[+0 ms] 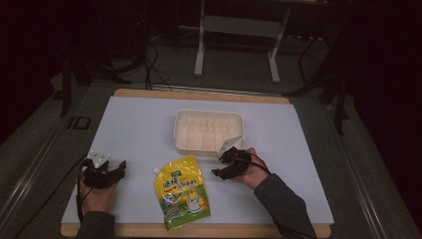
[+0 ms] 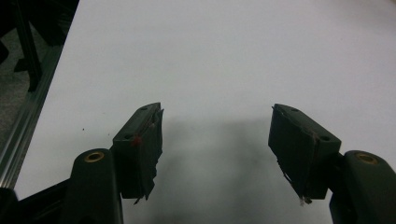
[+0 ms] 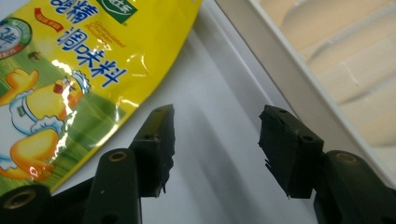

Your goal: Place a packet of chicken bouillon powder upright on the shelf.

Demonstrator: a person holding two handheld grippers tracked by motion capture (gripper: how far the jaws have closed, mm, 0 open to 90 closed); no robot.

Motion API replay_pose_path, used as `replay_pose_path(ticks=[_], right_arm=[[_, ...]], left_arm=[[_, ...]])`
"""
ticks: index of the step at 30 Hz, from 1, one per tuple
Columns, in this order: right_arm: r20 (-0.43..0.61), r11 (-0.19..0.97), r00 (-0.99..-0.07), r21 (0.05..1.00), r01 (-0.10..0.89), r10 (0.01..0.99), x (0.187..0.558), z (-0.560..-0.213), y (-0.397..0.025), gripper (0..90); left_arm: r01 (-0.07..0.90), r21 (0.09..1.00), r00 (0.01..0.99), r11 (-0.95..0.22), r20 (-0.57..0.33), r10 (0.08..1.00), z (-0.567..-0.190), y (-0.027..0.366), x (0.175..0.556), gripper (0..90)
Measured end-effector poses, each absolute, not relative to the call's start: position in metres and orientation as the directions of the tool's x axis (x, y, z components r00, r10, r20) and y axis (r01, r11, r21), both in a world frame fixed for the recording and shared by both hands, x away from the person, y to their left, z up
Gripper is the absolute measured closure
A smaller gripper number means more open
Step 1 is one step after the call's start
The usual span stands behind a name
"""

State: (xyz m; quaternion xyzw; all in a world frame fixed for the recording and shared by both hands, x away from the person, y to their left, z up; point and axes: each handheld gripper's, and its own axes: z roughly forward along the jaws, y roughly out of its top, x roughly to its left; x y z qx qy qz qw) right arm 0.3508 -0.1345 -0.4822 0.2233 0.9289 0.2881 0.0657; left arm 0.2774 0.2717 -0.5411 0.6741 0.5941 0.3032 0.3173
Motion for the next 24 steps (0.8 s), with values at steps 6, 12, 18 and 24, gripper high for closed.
replay_pose_path(ticks=[6,12,18,24], right_arm=[[0.017,0.741,-0.9,0.56,0.37,0.436,0.352,-0.485,-0.123,44.8],[0.025,0.743,-0.904,0.56,0.366,0.426,0.353,-0.488,-0.112,44.8],[0.048,0.744,-0.912,0.562,0.361,0.407,0.356,-0.492,-0.099,44.9],[0.072,0.738,-0.915,0.568,0.365,0.397,0.36,-0.494,-0.088,44.9]], left_arm=[[0.609,0.788,0.111,-0.093,0.032,0.993,-0.541,0.272,0.277,34.8],[0.609,0.788,0.111,-0.093,0.031,0.993,-0.541,0.272,0.277,34.7],[0.609,0.788,0.112,-0.093,0.031,0.993,-0.541,0.272,0.277,34.7],[0.609,0.788,0.113,-0.095,0.032,0.993,-0.541,0.272,0.277,34.7]])
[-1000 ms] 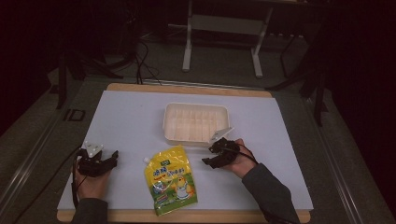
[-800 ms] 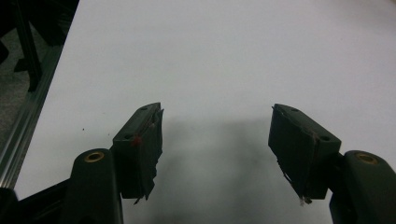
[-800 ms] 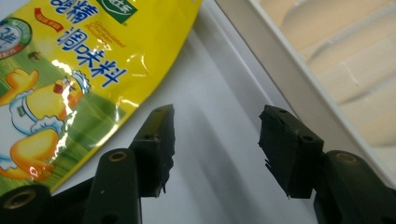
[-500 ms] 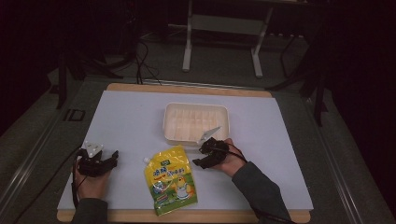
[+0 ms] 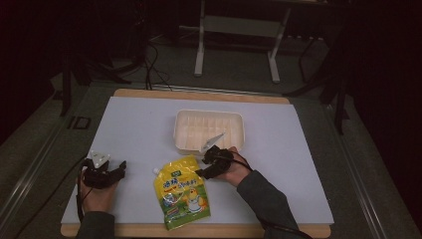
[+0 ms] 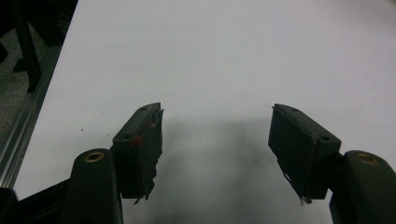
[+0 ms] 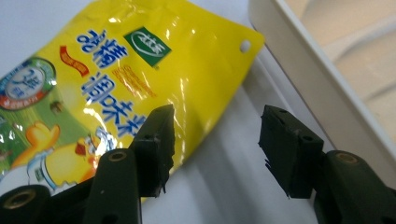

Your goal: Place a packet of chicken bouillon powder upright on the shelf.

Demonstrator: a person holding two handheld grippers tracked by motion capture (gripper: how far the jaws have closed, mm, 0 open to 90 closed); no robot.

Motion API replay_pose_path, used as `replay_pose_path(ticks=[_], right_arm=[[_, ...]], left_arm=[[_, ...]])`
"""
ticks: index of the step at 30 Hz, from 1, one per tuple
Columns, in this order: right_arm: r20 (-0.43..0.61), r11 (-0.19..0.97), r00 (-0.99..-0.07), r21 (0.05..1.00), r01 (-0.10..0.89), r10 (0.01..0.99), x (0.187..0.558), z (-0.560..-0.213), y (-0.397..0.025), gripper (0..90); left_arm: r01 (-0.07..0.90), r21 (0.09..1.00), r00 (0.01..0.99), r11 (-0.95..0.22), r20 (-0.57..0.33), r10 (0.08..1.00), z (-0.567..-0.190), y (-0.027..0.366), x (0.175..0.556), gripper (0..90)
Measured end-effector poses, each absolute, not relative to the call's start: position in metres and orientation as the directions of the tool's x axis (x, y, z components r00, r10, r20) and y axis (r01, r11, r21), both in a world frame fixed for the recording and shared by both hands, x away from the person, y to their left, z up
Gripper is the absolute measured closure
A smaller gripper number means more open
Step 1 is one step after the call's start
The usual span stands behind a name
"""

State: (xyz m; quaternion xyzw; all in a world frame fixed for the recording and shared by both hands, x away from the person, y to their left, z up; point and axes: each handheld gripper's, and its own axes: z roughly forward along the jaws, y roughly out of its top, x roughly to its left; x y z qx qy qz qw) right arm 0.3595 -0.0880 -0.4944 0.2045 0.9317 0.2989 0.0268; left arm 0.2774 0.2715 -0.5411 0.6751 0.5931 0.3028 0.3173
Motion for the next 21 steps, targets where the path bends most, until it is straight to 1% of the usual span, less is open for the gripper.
replay_pose_path(ticks=[11,15,19,20,21], right_arm=[[0.121,0.733,-0.917,0.565,0.378,0.38,0.367,-0.502,-0.071,44.9],[0.149,0.733,-0.911,0.552,0.399,0.383,0.369,-0.506,-0.066,45.4],[0.161,0.743,-0.914,0.539,0.398,0.373,0.37,-0.51,-0.061,46.6],[0.172,0.74,-0.911,0.537,0.405,0.374,0.371,-0.511,-0.059,48.8],[0.172,0.74,-0.911,0.537,0.405,0.374,0.371,-0.511,-0.059,48.8]], left_arm=[[0.608,0.788,0.114,-0.092,0.028,0.993,-0.541,0.272,0.277,34.7],[0.608,0.789,0.114,-0.093,0.028,0.993,-0.541,0.272,0.277,34.7],[0.609,0.788,0.114,-0.092,0.028,0.993,-0.541,0.272,0.278,34.7],[0.609,0.788,0.115,-0.094,0.029,0.993,-0.541,0.272,0.278,34.7],[0.609,0.788,0.115,-0.094,0.029,0.993,-0.541,0.272,0.278,34.7]])
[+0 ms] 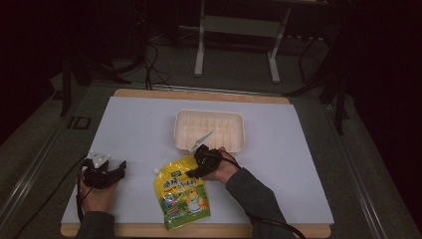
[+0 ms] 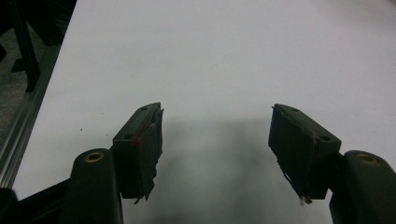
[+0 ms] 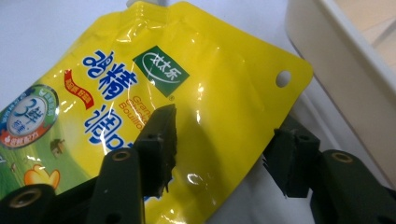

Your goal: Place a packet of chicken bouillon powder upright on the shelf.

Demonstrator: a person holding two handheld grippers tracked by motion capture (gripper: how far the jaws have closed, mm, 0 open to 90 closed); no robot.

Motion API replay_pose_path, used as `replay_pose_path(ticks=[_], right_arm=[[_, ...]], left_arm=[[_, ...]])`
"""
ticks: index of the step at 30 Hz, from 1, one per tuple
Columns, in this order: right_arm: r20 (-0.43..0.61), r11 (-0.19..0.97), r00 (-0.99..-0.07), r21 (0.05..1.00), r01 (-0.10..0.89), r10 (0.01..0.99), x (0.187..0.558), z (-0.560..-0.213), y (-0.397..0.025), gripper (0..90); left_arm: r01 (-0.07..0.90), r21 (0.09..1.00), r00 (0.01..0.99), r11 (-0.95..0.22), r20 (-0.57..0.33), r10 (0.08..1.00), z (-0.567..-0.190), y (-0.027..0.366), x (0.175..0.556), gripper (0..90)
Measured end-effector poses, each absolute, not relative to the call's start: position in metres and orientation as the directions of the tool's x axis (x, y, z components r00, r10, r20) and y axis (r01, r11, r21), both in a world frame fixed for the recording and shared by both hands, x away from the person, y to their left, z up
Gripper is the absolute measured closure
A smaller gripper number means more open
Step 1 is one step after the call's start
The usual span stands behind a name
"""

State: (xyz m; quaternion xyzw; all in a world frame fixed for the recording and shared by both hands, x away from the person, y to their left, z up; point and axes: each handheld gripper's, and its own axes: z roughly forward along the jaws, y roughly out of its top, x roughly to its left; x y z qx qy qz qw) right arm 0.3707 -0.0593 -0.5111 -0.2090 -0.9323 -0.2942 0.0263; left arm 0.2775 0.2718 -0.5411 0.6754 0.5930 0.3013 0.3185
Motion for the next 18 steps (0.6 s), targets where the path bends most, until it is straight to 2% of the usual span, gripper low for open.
replay_pose_path(ticks=[4,7,10,14,18], right_arm=[[0.201,0.737,-0.915,0.543,0.402,0.35,0.3715,-0.5111,-0.0588,58.6],[0.206,0.736,-0.915,0.545,0.401,0.346,0.3714,-0.511,-0.0587,60.4],[0.222,0.738,-0.916,0.543,0.4,0.333,0.3724,-0.5129,-0.0576,68.1],[0.237,0.734,-0.911,0.539,0.413,0.338,0.3732,-0.5158,-0.0566,71.8],[0.222,0.73,-0.912,0.549,0.408,0.344,0.3725,-0.5163,-0.0561,87.7]], left_arm=[[0.61,0.787,0.116,-0.095,0.03,0.993,-0.5412,0.2716,0.2776,34.7],[0.611,0.786,0.116,-0.099,0.034,0.993,-0.5411,0.2714,0.2776,34.7],[0.612,0.784,0.116,-0.1,0.036,0.993,-0.5412,0.271,0.2776,34.8],[0.612,0.785,0.115,-0.099,0.035,0.993,-0.5414,0.2707,0.2779,34.7],[0.612,0.785,0.117,-0.099,0.034,0.993,-0.5412,0.2713,0.2778,34.8]])
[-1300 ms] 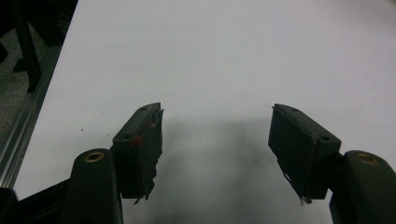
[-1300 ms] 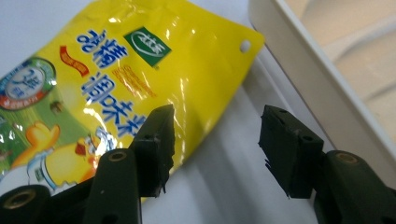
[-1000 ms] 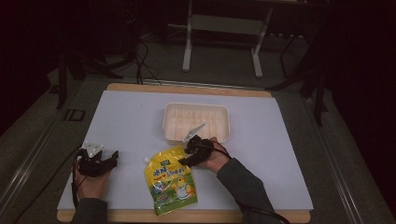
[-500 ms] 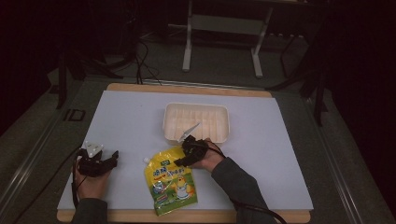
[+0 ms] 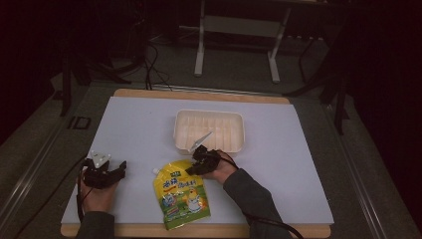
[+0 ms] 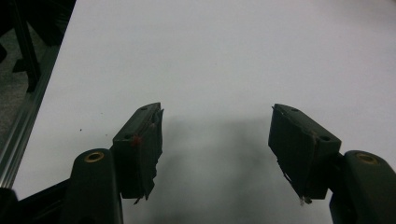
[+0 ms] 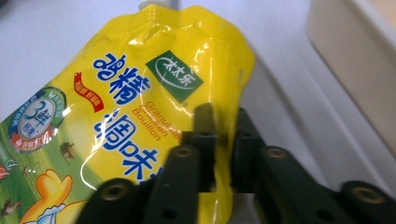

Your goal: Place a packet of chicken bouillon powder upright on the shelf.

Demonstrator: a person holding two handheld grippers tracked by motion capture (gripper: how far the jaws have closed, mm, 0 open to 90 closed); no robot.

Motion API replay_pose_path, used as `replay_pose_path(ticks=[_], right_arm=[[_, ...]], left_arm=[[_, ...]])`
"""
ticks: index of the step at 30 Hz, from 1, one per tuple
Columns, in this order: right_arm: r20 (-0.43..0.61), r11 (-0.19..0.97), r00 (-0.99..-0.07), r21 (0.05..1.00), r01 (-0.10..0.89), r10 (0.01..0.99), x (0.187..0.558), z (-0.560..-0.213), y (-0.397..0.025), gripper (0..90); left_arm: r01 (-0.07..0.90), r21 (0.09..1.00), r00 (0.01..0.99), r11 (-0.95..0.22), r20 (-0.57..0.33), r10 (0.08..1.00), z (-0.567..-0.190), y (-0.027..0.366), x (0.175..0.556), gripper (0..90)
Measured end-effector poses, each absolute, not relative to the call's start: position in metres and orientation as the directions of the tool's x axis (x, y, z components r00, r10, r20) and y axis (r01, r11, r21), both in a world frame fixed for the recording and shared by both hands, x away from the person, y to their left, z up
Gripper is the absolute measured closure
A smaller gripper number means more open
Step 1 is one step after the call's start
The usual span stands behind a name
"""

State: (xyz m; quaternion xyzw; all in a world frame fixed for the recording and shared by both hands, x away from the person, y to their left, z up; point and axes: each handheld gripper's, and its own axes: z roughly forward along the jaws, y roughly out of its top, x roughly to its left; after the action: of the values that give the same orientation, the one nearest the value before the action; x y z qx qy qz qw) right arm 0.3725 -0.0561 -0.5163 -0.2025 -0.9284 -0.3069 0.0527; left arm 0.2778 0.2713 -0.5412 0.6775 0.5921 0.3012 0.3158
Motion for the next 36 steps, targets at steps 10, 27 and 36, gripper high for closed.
replay_pose_path(ticks=[10,27,36], right_arm=[[0.161,0.738,-0.927,0.566,0.368,0.339,0.371,-0.504,-0.059,89.3],[0.122,0.609,-0.886,0.684,0.401,0.448,0.373,-0.461,-0.145,89.8],[0.107,0.557,-0.85,0.712,0.428,0.516,0.375,-0.442,-0.195,89.9]], left_arm=[[0.609,0.787,0.117,-0.096,0.031,0.993,-0.541,0.272,0.278,34.7],[0.611,0.785,0.116,-0.101,0.037,0.993,-0.541,0.271,0.277,34.8],[0.609,0.787,0.112,-0.1,0.04,0.993,-0.541,0.27,0.277,34.7]])
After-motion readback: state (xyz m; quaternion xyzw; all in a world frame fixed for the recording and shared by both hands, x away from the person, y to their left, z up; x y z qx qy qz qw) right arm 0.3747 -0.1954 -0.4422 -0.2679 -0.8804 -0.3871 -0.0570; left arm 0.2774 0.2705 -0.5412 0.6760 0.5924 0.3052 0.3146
